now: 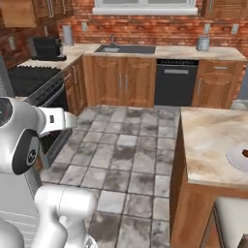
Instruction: Transport the chicken drumstick and bell pepper to the fridge. Place the chicken drumstick on the rack containing meat and place the bell pepper on the rack containing the vegetable, ensuring meats and vegetables are on different racks.
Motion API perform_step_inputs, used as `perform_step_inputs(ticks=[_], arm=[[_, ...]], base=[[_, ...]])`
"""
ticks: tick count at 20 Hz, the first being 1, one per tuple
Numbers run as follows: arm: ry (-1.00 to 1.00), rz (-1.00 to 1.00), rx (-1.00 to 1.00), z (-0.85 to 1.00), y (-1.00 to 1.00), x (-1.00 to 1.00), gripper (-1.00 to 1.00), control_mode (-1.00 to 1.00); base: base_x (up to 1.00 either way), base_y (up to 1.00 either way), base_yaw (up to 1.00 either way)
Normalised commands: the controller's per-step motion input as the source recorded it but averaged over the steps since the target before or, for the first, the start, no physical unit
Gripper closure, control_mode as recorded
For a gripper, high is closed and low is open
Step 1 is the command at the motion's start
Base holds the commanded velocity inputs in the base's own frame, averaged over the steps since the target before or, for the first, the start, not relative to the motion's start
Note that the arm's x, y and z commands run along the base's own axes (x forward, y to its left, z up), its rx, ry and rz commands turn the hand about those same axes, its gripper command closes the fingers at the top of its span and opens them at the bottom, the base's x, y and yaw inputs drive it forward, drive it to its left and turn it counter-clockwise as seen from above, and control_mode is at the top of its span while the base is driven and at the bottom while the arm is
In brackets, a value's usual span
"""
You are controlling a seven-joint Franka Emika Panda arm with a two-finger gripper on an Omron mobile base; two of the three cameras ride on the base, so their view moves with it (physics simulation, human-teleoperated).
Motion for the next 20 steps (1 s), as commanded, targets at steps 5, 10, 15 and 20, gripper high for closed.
perform_step_inputs(ticks=[5, 10, 15, 20], arm=[[0.0, 0.0, 0.0, 0.0, 0.0, 0.0, -1.0, 1.0], [0.0, 0.0, 0.0, 0.0, 0.0, 0.0, -1.0, 1.0], [0.0, 0.0, 0.0, 0.0, 0.0, 0.0, -1.0, 1.0], [0.0, 0.0, 0.0, 0.0, 0.0, 0.0, -1.0, 1.0]], base=[[-0.1, -0.22, -0.57], [-0.03, -0.97, -0.07], [-0.22, -1.0, -0.02], [0.31, -0.72, -0.04]])
